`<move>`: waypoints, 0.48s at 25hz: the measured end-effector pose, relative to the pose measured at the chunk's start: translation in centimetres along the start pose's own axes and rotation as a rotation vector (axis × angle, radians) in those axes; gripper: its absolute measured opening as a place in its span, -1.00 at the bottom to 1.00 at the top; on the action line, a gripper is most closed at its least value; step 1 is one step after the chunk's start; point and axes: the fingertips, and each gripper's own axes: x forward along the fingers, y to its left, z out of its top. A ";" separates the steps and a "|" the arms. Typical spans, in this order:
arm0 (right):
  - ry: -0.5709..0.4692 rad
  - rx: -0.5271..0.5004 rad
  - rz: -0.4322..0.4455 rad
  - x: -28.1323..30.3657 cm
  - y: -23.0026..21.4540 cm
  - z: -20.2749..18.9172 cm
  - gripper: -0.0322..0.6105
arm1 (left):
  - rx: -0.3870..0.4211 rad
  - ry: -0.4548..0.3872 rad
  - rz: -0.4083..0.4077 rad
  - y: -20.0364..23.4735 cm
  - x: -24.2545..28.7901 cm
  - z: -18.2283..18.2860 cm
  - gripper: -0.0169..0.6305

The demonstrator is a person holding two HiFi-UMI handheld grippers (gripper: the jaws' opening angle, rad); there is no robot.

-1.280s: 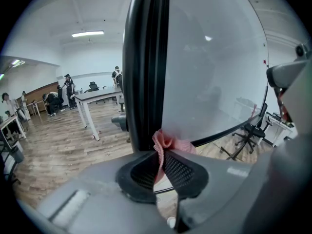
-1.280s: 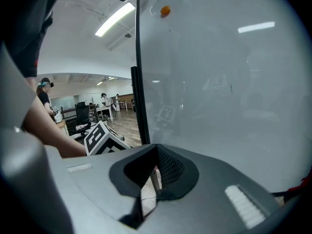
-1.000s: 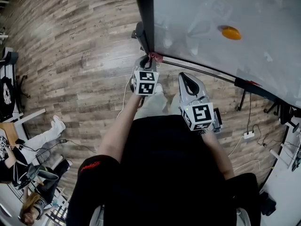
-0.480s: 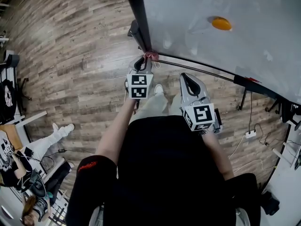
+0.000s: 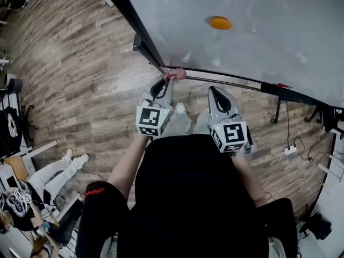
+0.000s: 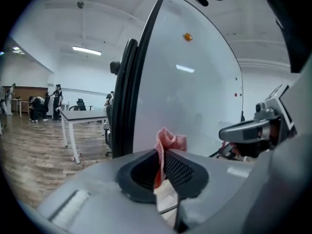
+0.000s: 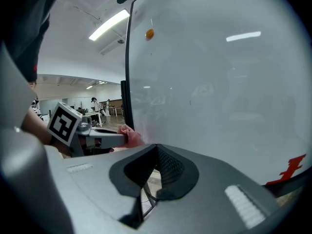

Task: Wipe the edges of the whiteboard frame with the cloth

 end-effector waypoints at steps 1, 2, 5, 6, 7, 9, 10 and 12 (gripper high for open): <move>-0.007 0.002 -0.008 -0.3 -0.2 0.2 -0.90 | 0.005 -0.020 -0.013 -0.7 -0.2 0.8 -0.86; -0.016 0.005 -0.016 -0.7 -0.5 0.5 -0.89 | 0.015 -0.040 -0.029 -1.4 -0.3 1.7 -0.86; -0.050 0.010 -0.041 -1.9 -1.2 1.6 -0.90 | 0.049 -0.107 -0.079 -3.8 -0.3 4.8 -0.86; -0.062 0.011 -0.050 -2.3 -1.4 2.2 -0.90 | 0.044 -0.130 -0.092 -4.5 -0.4 5.9 -0.86; -0.076 0.011 -0.059 -2.7 -1.6 2.7 -0.90 | 0.030 -0.152 -0.103 -5.2 -0.5 7.0 -0.86; -0.104 0.014 -0.081 -3.6 -2.1 3.7 -0.90 | 0.022 -0.194 -0.130 -6.5 -0.6 9.1 -0.86; -0.119 0.015 -0.093 -4.0 -2.4 4.3 -0.90 | 0.030 -0.213 -0.146 -7.1 -0.7 10.0 -0.86; -0.149 0.014 -0.114 -4.8 -3.0 5.4 -0.90 | 0.052 -0.244 -0.174 -8.1 -0.8 11.6 -0.86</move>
